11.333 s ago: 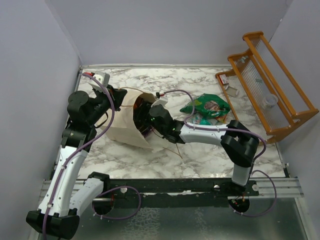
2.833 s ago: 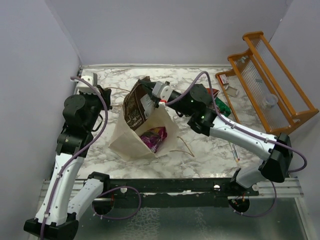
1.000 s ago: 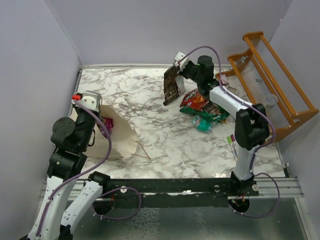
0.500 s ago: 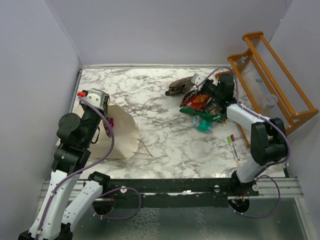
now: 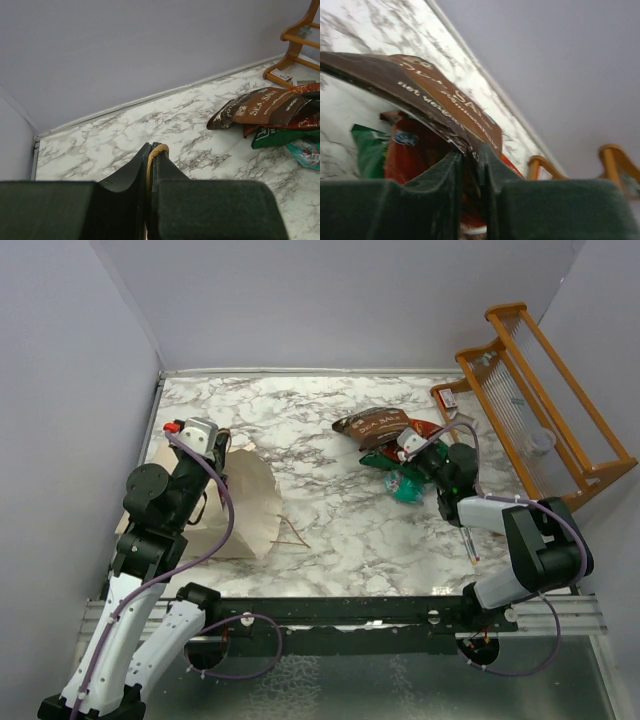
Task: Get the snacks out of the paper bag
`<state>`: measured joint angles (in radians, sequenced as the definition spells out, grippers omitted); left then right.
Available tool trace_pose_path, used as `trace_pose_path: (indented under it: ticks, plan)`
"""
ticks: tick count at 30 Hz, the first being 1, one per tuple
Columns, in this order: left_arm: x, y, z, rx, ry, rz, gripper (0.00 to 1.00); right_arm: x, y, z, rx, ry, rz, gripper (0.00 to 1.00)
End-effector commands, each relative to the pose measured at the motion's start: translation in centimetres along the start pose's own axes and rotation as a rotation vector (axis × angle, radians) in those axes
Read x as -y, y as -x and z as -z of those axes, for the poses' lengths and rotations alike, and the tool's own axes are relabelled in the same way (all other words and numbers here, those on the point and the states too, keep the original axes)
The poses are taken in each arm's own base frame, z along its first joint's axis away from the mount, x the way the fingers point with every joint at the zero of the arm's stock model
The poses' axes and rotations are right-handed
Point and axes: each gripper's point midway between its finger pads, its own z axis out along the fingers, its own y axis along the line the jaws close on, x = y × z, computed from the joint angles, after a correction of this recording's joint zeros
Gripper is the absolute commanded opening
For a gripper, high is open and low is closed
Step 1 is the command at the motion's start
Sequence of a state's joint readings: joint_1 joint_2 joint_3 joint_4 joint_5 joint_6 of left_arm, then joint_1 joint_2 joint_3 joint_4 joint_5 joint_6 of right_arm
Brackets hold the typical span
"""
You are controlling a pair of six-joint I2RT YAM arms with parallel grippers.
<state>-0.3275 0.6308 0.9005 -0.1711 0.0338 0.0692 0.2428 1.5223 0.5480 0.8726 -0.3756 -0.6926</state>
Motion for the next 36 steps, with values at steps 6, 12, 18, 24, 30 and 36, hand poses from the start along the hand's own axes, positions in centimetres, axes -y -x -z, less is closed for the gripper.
trace_pose_path:
  ticks: [6,12,18,24,30,36]
  plan:
    - [1.1,1.7,0.3,0.072,-0.062,0.012,0.00,4.1,4.4,3.2,0.159,-0.236,0.052,0.44]
    - [1.4,1.8,1.2,0.088,-0.075,-0.003,0.00,2.3,10.1,3.1,0.314,-0.052,-0.090,0.61]
    - [1.6,2.4,2.0,0.123,-0.087,-0.016,0.00,-2.9,15.8,3.3,0.442,0.129,-0.103,0.75]
    - [1.7,2.0,3.1,0.149,-0.087,-0.037,0.00,-12.4,23.6,5.1,0.666,0.455,-0.078,0.75]
    - [1.7,1.5,4.4,0.157,-0.087,-0.045,0.00,-21.1,26.9,4.9,0.743,0.646,0.027,0.70]
    - [1.8,1.3,5.7,0.172,-0.084,-0.054,0.00,-26.3,28.0,1.9,0.752,0.690,0.202,0.65]
